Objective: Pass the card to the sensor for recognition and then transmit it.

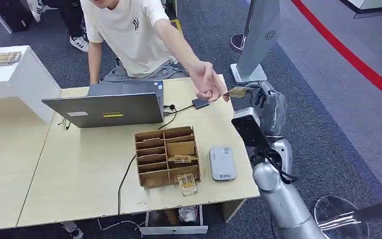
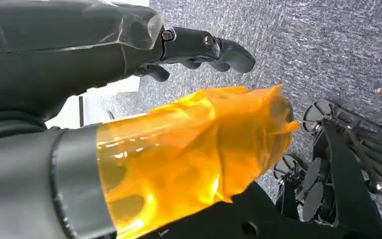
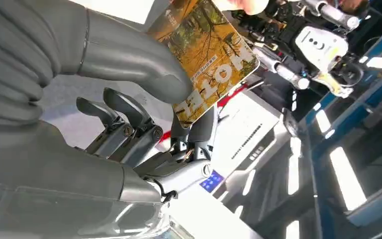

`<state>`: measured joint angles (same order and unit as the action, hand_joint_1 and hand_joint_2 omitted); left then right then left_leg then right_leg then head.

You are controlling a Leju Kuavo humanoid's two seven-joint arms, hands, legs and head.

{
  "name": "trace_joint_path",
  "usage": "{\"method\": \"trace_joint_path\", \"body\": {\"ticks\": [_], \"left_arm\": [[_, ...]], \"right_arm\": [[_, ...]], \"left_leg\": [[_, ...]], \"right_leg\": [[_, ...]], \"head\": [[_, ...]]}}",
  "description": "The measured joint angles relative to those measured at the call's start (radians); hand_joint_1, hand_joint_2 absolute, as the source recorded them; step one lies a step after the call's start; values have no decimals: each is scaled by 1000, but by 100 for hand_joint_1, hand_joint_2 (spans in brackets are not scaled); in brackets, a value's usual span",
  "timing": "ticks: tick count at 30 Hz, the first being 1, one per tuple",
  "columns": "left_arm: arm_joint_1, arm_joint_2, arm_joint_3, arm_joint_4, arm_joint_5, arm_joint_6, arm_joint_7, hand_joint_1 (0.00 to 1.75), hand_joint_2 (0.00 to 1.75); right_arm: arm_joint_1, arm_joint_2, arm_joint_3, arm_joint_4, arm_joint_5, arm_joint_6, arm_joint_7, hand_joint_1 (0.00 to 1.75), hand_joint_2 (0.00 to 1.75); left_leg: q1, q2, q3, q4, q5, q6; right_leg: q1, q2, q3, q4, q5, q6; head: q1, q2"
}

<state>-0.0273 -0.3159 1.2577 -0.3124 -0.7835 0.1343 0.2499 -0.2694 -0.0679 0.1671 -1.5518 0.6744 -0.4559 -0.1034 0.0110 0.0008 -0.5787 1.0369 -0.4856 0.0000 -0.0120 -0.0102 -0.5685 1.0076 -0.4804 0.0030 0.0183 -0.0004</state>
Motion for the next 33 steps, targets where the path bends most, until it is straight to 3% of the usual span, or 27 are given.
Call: {"method": "trace_joint_path", "body": {"ticks": [17, 33], "left_arm": [[0, -2, 4, 0, 40, 19, -18, 0, 0], [1, -2, 5, 1, 63, 29, -20, 0, 0]], "right_arm": [[61, 16, -48, -12, -163, 26, -18, 175, 175], [65, 18, -53, -18, -211, 42, -27, 175, 175]], "left_leg": [[0, 0, 0, 0, 0, 0], [0, 0, 0, 0, 0, 0]], "right_leg": [[0, 0, 0, 0, 0, 0], [0, 0, 0, 0, 0, 0]], "head": [[0, 0], [0, 0]]}}
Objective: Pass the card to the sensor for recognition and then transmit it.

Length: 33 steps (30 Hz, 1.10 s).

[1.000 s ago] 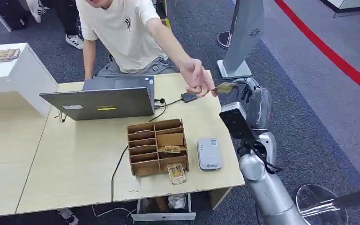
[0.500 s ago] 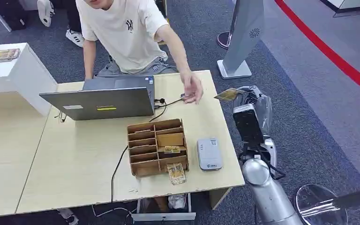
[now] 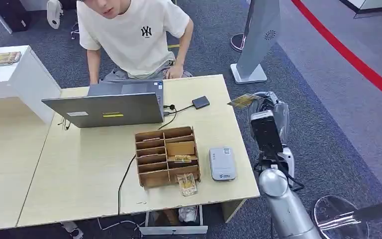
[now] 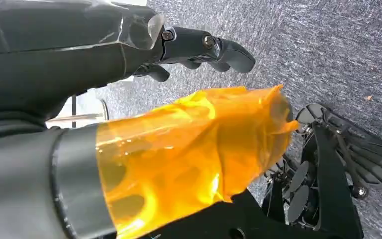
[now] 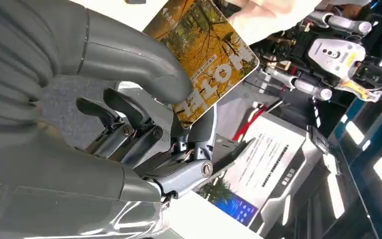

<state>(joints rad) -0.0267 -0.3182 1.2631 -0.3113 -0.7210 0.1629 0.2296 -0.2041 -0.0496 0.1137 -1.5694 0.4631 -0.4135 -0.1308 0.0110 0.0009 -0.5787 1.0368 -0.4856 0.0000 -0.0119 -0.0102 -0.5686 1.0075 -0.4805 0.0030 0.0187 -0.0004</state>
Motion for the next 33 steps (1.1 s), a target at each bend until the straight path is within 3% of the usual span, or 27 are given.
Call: {"method": "trace_joint_path", "body": {"ticks": [18, 33], "left_arm": [[0, -2, 3, 8, 66, 28, -19, 0, 0], [0, -2, 5, 10, 99, 30, -19, 0, 0]], "right_arm": [[92, 8, 0, 31, -149, 70, 27, 175, 175], [123, 9, -15, 116, -188, 98, 56, 175, 175]], "left_leg": [[0, 0, 0, 0, 0, 0], [0, 0, 0, 0, 0, 0]], "right_leg": [[0, 0, 0, 0, 0, 0], [0, 0, 0, 0, 0, 0]], "head": [[0, 0], [0, 0]]}}
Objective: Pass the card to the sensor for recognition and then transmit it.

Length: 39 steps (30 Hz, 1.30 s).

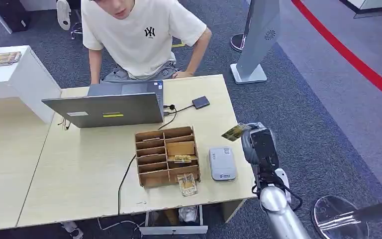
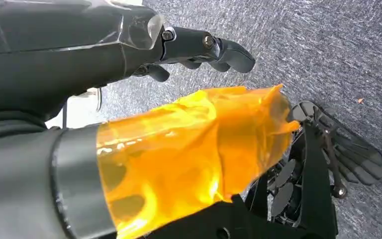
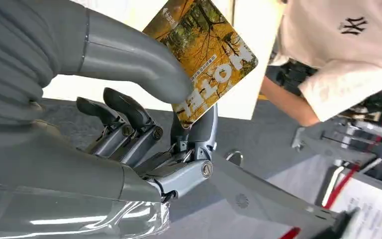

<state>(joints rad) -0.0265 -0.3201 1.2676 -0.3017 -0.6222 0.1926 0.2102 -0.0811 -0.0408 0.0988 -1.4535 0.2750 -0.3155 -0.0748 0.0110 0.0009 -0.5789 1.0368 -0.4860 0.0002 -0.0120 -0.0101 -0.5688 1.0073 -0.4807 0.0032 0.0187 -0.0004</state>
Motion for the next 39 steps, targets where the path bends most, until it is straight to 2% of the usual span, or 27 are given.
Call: {"method": "trace_joint_path", "body": {"ticks": [7, 27, 39], "left_arm": [[0, 0, 0, 0, 2, 0, 0, 0, 0], [0, 0, -2, 0, 29, -3, 11, 0, 0], [0, 0, -2, 0, 41, -5, 13, 0, 0]], "right_arm": [[1, 0, 0, 28, -2, 2, 0, 175, 175], [-44, 0, -34, 234, -11, 73, 77, 175, 175], [-79, -3, -50, 294, -8, 106, 117, 175, 175]], "left_leg": [[0, 0, 0, 0, 0, 0], [0, 0, 0, 0, 0, 0], [0, 0, 0, 0, 0, 0]], "right_leg": [[0, 0, 0, 0, 0, 0], [0, 0, 0, 0, 0, 0], [0, 0, 0, 0, 0, 0]], "head": [[0, 0], [0, 0], [0, 0]]}}
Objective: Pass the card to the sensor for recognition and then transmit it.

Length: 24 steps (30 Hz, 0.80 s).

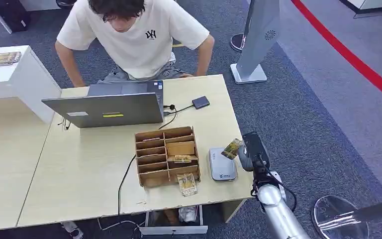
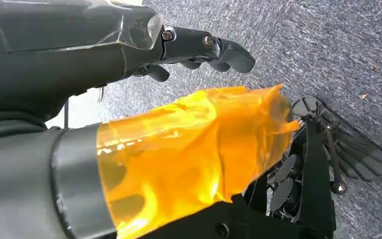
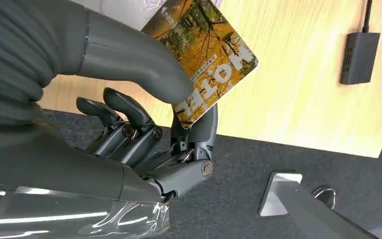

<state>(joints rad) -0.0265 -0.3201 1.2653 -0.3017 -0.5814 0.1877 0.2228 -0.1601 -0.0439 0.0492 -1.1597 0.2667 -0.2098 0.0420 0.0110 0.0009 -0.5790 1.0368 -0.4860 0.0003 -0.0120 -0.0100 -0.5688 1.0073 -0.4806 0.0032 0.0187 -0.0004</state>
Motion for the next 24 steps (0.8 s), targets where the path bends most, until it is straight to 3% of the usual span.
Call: {"method": "trace_joint_path", "body": {"ticks": [24], "left_arm": [[0, 0, -1, 0, 34, 1, 3, 0, 0]], "right_arm": [[-48, -7, -4, 51, 18, 44, 27, 175, 175]], "left_leg": [[0, 0, 0, 0, 0, 0]], "right_leg": [[0, 0, 0, 0, 0, 0]], "head": [[0, 0]]}}
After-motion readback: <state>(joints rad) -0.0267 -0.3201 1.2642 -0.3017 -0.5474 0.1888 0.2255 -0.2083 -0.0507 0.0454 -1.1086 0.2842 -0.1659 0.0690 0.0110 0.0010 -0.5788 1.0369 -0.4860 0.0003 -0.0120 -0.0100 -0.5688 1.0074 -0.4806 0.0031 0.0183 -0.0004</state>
